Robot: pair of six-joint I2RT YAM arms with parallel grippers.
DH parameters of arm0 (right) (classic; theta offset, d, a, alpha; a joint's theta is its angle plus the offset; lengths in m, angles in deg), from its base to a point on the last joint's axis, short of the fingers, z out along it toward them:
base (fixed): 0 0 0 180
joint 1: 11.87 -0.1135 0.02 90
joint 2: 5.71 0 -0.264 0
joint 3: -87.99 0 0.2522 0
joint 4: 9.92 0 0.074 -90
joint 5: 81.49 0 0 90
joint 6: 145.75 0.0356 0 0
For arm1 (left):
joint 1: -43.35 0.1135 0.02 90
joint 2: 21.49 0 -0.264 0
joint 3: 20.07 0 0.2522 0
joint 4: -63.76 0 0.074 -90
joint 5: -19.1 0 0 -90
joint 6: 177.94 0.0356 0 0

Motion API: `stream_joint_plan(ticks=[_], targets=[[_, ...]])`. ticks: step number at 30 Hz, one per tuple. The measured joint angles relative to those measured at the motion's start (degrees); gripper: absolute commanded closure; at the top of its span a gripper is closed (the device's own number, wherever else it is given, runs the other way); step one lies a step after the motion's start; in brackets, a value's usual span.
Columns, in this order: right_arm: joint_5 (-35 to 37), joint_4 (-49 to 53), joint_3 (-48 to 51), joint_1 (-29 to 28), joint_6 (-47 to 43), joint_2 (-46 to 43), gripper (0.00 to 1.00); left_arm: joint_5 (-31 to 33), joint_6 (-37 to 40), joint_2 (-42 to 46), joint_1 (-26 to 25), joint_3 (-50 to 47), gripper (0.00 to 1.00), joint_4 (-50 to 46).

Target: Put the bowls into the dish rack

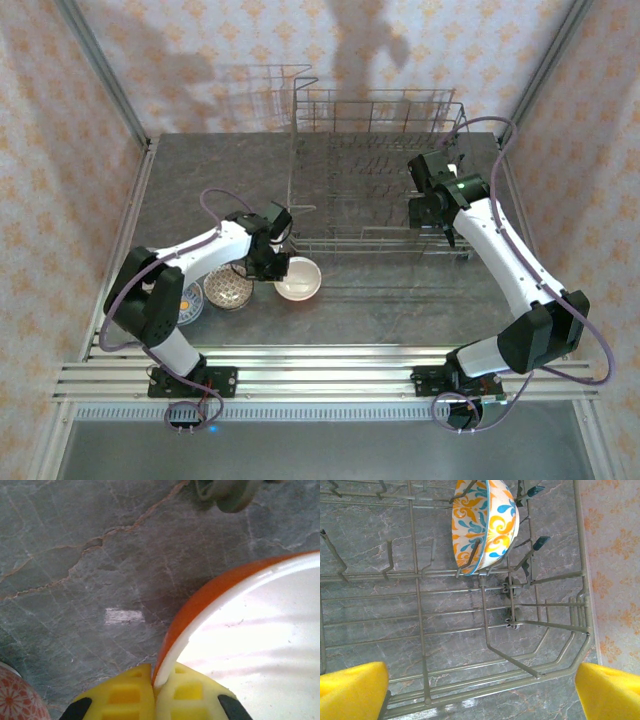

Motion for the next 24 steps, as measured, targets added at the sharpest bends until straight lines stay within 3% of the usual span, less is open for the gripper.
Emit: stream_joint_plan(ticks=[16,24], targets=[[-4.4,-0.6,-0.1,0.0,0.0,-0.8,0.06,4.3,0.0,14.4,0.4,-0.9,1.00,-4.9],[-7.6,-1.0,-1.7,0.0,-0.1,-0.8,0.07,6.8,1.1,20.0,4.9,-0.2,1.00,-9.8]])
